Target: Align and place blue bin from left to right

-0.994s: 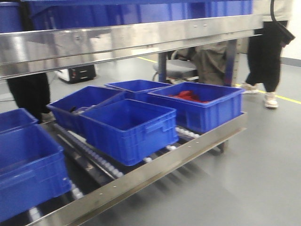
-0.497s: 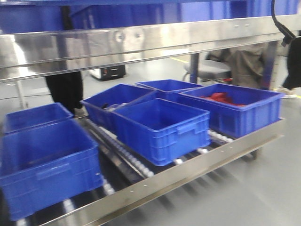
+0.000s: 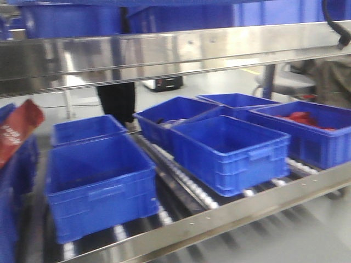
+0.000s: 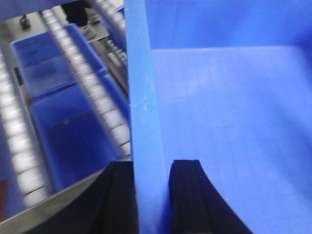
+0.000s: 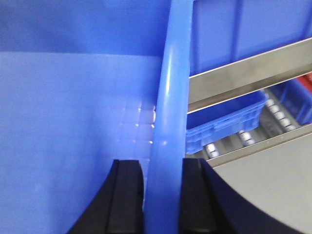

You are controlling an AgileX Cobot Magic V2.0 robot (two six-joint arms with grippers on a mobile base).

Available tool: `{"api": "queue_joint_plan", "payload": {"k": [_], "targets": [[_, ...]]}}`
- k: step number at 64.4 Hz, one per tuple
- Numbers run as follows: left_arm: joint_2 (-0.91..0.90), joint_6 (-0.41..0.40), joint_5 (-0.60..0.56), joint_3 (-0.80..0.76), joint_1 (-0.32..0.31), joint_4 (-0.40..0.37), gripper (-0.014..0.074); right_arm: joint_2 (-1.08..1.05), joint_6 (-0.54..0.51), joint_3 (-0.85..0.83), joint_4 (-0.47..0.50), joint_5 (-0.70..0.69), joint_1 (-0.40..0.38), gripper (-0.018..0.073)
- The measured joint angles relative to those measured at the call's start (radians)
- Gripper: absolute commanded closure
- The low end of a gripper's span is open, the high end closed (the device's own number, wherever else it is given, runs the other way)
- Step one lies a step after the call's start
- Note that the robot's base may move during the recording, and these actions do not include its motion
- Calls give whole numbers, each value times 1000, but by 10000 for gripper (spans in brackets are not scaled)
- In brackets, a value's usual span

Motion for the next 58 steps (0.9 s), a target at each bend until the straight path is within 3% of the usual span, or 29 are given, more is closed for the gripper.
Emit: {"api": "queue_joint_plan", "payload": {"k": [58], "targets": [[0, 0, 0, 0, 0, 7, 613, 2, 0, 0, 2, -23, 0, 638]]}}
